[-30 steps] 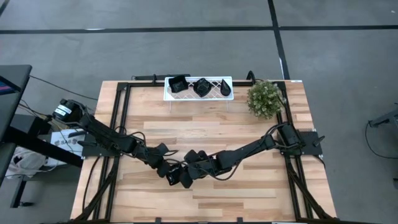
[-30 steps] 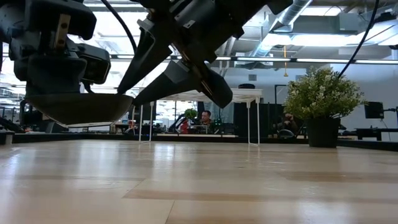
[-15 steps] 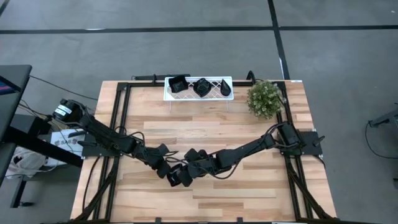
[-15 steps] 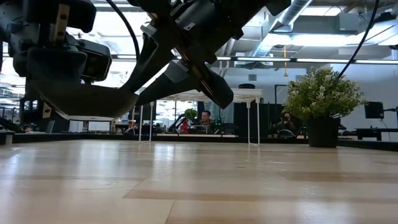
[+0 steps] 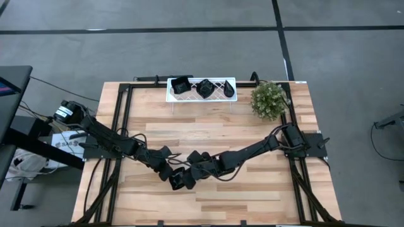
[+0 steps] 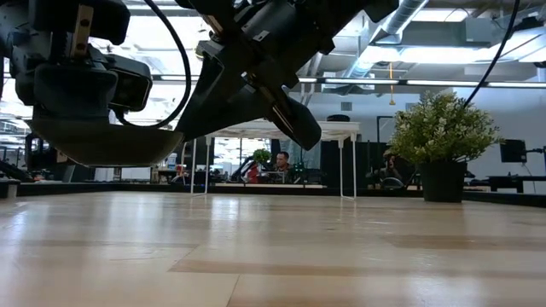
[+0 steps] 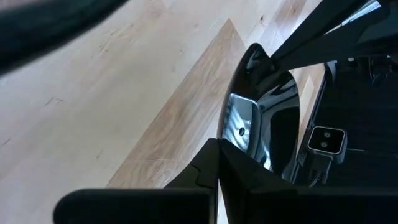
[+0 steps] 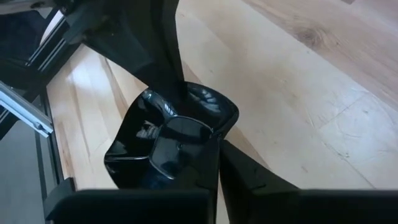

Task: Pick & Place Mini shaped plates
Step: Stack the leaf-shaped plate on top of the leaf-shaped plate on the shelf

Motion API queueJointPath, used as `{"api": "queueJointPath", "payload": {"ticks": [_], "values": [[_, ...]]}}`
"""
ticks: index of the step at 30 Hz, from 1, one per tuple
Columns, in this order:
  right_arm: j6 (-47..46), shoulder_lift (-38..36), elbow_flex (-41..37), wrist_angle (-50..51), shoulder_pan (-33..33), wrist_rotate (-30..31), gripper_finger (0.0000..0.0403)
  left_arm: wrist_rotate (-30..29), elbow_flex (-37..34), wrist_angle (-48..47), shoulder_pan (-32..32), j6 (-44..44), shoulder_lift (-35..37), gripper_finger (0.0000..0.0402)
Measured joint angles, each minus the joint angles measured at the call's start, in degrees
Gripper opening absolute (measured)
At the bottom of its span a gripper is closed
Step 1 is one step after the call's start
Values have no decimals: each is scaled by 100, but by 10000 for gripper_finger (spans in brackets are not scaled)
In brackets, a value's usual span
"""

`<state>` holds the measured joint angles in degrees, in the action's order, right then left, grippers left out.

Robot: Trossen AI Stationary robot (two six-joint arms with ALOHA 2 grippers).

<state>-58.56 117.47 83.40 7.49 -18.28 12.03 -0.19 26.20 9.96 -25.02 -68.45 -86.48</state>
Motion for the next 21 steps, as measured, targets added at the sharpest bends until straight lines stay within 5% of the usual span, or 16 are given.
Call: {"api": "queueJointPath", "payload": {"ticks": [10, 21], "values": [[53, -16, 0, -30, -2, -3, 13, -31, 0, 8, -15, 2, 0, 4], [22, -17, 0, -61, -39, -11, 165, -74, 4, 34, -11, 2, 0, 4]]}}
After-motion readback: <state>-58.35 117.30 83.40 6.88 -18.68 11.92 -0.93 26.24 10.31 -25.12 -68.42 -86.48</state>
